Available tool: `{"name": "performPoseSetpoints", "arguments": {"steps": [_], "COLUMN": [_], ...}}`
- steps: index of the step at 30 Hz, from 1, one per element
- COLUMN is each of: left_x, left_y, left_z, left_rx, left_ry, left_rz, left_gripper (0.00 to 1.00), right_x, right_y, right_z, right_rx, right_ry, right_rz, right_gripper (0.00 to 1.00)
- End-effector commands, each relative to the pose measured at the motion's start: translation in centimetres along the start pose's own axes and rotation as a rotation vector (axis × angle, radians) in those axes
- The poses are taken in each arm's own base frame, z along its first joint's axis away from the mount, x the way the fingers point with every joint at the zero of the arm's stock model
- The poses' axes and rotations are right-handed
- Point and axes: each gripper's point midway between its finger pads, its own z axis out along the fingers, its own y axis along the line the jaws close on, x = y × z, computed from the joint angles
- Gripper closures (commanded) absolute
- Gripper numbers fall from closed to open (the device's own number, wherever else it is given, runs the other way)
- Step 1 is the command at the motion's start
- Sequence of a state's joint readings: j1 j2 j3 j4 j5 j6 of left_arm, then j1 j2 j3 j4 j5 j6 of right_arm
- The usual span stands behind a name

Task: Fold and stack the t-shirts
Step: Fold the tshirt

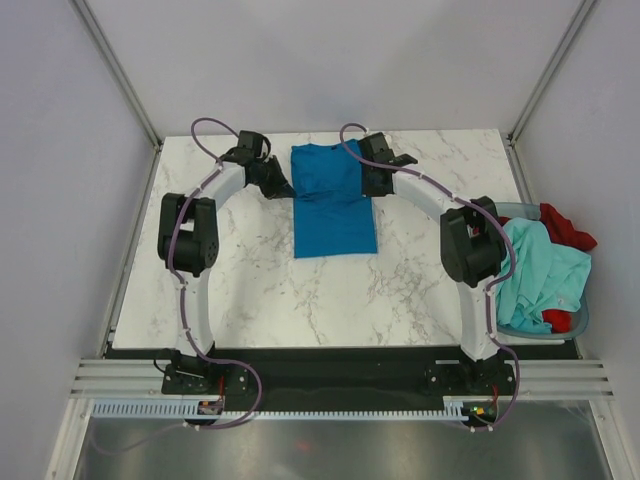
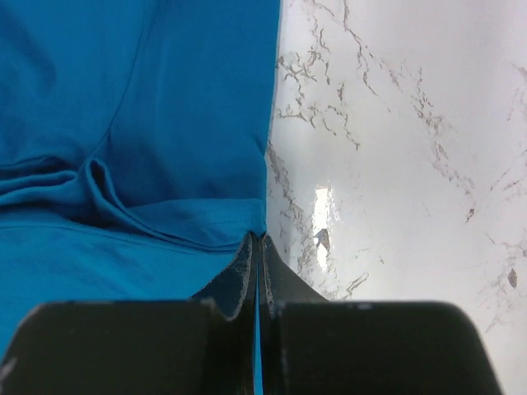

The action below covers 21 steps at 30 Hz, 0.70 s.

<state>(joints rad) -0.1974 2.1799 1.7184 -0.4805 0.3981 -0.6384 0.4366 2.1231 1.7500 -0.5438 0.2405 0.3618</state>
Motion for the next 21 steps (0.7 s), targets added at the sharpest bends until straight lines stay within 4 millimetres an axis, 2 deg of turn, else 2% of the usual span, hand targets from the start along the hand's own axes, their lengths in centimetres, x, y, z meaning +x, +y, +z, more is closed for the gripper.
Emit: {"name": "performPoseSetpoints", "arguments": {"steps": [1,3,5,7,9,10,11,12,15,17,18,19,21], "left_x": [-1.9,-2.2,-2.9,-3.6,-3.9,-3.9,-3.7,-3.4,-1.3,1.2,2.5,4.1,6.4], "left_y": [-1.1,-1.0,-0.7,-0.2,0.7,1.0,1.3,1.2,1.1,1.3,0.9,1.7,1.2], "left_z": [0.2,0.6,0.1,-1.2,-2.4,-3.9,-4.4,-4.9,-5.1,-4.7,-4.4,-4.1,-3.9], "left_rx": [0.05,0.057,0.042,0.012,-0.039,-0.08,-0.096,-0.097,-0.074,-0.047,-0.045,-0.064,-0.067], "left_ry": [-0.026,-0.023,-0.047,-0.087,-0.125,-0.167,-0.177,-0.182,-0.129,-0.06,-0.036,-0.004,0.03], "left_rz": [0.067,0.079,0.076,0.068,0.071,0.08,0.082,0.092,0.105,0.096,0.106,0.11,0.159], "left_gripper": [0.98,0.98,0.92,0.89,0.78,0.74,0.7,0.7,0.69,0.68,0.67,0.65,0.62], "right_x": [-1.6,-1.9,-2.7,-3.3,-3.4,-3.6,-3.3,-3.2,-2.3,-1.2,-0.6,-0.1,2.0], "right_y": [-0.4,-0.4,-0.1,-1.0,-1.3,-2.0,-1.5,-1.6,-1.6,-1.6,-0.9,-0.6,0.4], "right_z": [0.7,1.2,1.8,2.2,1.6,1.3,0.3,-0.2,-1.4,-1.8,-2.1,-2.4,-3.2], "right_rx": [-0.004,-0.007,-0.021,-0.01,-0.038,-0.052,-0.109,-0.127,-0.162,-0.183,-0.225,-0.252,-0.339], "right_ry": [-0.023,-0.024,-0.052,-0.063,-0.035,-0.029,-0.018,-0.015,-0.001,0.026,0.044,0.057,0.112], "right_rz": [0.004,0.006,-0.033,-0.057,-0.056,-0.045,-0.057,-0.065,-0.096,-0.095,-0.097,-0.096,-0.093], "right_gripper": [1.0,0.99,0.88,0.8,0.72,0.69,0.66,0.62,0.6,0.6,0.6,0.6,0.6]}}
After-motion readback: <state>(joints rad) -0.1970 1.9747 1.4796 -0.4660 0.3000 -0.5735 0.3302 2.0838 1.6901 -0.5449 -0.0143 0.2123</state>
